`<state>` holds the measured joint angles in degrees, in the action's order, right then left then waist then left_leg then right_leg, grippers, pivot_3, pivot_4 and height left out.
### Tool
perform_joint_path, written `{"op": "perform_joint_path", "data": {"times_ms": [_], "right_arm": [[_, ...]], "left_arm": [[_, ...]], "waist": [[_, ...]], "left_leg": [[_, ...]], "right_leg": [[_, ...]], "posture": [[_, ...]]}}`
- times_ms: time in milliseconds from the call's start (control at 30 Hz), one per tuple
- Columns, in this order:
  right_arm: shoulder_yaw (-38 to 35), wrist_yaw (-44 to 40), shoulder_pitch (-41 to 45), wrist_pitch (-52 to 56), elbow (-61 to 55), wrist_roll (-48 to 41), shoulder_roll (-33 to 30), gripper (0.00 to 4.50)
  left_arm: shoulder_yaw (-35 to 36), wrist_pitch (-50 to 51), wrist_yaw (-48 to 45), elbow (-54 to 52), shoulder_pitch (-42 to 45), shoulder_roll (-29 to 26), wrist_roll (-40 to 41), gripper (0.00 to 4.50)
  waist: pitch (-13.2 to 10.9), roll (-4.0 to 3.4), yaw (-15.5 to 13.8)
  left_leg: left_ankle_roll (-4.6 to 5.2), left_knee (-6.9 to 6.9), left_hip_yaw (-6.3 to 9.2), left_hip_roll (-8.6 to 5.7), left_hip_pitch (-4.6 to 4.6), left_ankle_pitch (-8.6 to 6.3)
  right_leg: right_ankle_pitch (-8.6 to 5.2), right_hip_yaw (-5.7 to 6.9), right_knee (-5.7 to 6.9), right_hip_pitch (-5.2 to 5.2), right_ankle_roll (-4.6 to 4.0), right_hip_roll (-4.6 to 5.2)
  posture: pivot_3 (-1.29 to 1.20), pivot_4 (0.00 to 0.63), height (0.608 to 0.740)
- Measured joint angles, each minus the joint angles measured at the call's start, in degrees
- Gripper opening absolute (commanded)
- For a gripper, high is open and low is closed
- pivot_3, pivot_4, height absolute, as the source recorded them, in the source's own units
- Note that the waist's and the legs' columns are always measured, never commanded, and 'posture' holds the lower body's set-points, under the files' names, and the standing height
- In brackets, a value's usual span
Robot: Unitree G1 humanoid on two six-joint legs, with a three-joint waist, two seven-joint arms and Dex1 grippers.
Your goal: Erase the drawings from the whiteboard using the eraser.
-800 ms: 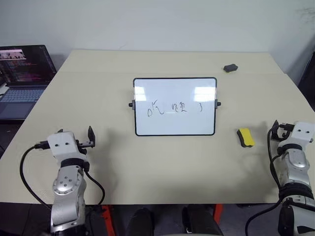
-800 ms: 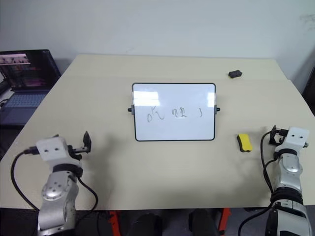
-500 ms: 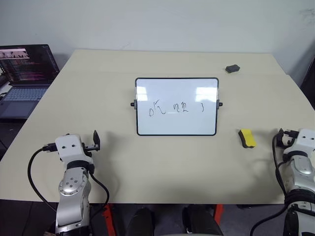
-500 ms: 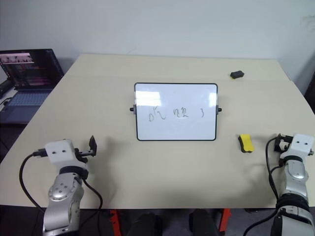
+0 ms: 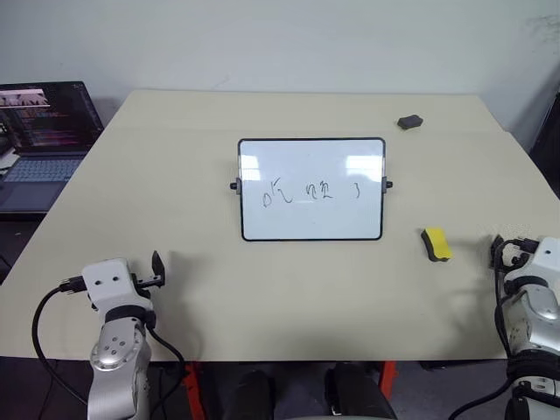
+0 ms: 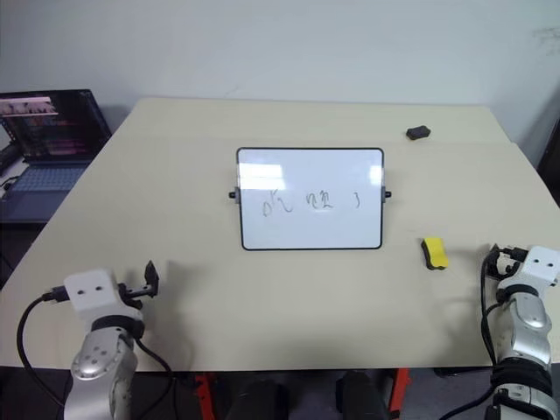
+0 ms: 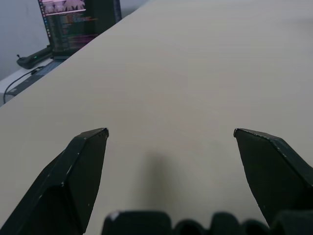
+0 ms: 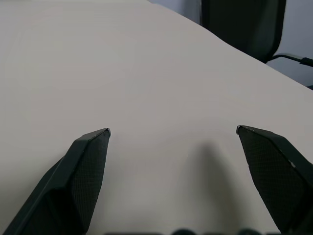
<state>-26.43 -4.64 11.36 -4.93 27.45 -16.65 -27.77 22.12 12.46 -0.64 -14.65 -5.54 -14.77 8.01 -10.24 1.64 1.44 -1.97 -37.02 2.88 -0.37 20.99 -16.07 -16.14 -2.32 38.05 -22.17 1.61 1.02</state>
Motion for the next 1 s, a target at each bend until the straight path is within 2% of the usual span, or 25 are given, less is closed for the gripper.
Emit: {"op": "perform_joint_path", "data": {"times_ms": [200, 367, 633, 833, 1000], "right_arm": [[-1.80, -0.35, -3.98, 6.60, -19.29, -6.26, 2.49, 4.47], [-0.47, -3.21, -7.67, 18.56, -29.54, -11.18, 2.32, 4.47], [0.74, -11.39, -16.86, 34.82, -46.13, -19.93, -3.69, 4.47], [2.99, -11.80, -18.39, 45.02, -52.93, -22.86, -7.02, 4.47], [6.35, -6.59, -13.28, 50.60, -54.92, -22.55, -5.15, 4.47]], "left_arm": [[-0.37, -0.02, -10.92, 1.90, 13.67, -9.09, 6.14, 4.50], [-8.15, 7.89, -26.48, -4.88, 14.94, -15.36, 16.56, 4.50], [-12.29, 16.31, -45.84, -8.46, 16.66, -28.11, 26.20, 4.50], [-21.37, 19.75, -58.13, -8.81, 20.59, -32.26, 28.22, 4.50], [-24.73, 20.84, -60.23, -10.22, 25.78, -31.02, 28.71, 4.50]], "waist": [[0.02, -0.05, -0.10], [0.00, -0.08, 0.22], [-0.10, -0.24, 0.27], [-0.12, -0.21, 0.29], [-0.12, -0.22, 0.39]], "left_leg": [[-0.02, 0.00, -0.05, -0.05, 0.02, 0.00], [-0.02, 0.06, -0.02, -0.01, 0.16, -0.02], [0.01, 0.02, 0.00, -0.02, 0.04, -0.01], [0.02, -0.02, 0.01, 0.01, 0.04, 0.00], [0.02, -0.01, 0.00, 0.00, 0.06, 0.00]], "right_leg": [[0.03, -0.03, -0.03, 0.02, 0.04, 0.05], [0.00, -0.02, -0.04, -0.14, 0.01, 0.05], [-0.06, 0.01, 0.00, -0.05, -0.02, 0.00], [-0.08, 0.01, 0.00, -0.03, 0.05, -0.05], [-0.08, -0.03, 0.01, -0.07, 0.06, -0.07]], "posture": [[0.00, 0.150, 0.740], [0.00, 0.150, 0.740], [0.00, 0.150, 0.740], [0.00, 0.150, 0.740], [0.00, 0.150, 0.740]]}}
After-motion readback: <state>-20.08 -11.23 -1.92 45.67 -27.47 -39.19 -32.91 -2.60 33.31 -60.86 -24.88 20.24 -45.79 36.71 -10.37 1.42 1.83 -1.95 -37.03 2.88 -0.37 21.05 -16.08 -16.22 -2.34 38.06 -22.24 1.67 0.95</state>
